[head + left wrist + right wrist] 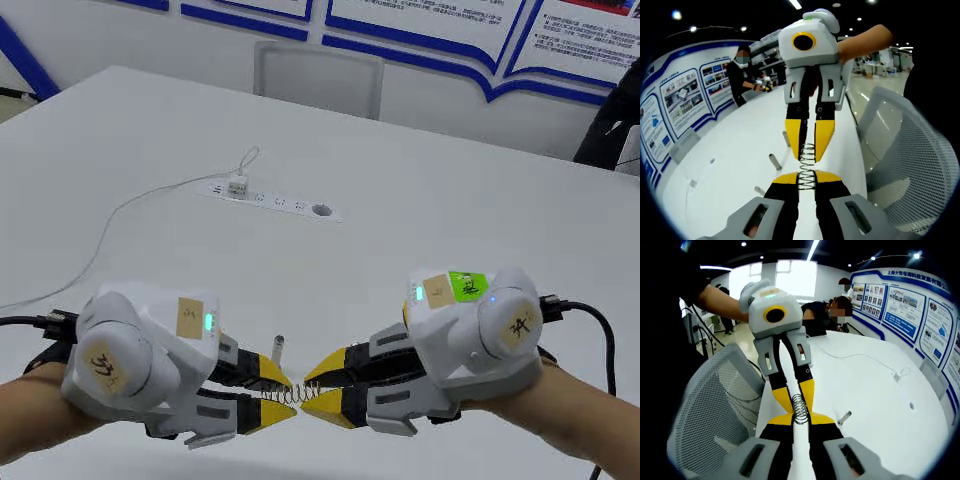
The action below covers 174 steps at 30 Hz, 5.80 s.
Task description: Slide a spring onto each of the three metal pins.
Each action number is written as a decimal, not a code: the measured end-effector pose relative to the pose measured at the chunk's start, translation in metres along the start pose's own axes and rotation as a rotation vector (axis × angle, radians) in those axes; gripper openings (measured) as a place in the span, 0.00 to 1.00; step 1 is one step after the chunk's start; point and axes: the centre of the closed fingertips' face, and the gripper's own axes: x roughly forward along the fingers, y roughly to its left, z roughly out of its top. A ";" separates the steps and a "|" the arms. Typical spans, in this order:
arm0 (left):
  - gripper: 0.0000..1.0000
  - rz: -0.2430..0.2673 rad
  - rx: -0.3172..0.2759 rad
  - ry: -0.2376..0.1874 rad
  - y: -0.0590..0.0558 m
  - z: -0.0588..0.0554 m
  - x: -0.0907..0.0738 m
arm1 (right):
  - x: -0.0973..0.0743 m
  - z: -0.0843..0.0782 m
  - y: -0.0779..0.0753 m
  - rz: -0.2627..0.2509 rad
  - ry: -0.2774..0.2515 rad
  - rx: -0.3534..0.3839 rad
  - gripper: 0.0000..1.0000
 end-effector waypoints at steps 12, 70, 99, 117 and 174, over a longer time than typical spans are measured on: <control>0.11 0.022 0.016 -0.010 0.002 0.003 0.007 | 0.004 0.022 0.002 0.023 -0.093 0.030 0.11; 0.65 0.203 -0.373 -0.008 0.035 -0.055 -0.024 | 0.043 -0.011 -0.111 -0.221 0.028 0.252 0.11; 0.64 0.224 -0.423 -0.025 0.033 -0.058 -0.022 | 0.070 -0.033 -0.110 -0.198 0.106 0.251 0.11; 0.63 0.236 -0.450 -0.023 0.033 -0.064 -0.024 | 0.089 -0.055 -0.108 -0.181 0.170 0.223 0.11; 0.61 0.301 -0.397 -0.075 0.047 -0.025 -0.045 | -0.019 -0.043 -0.085 -0.377 -0.060 0.279 0.27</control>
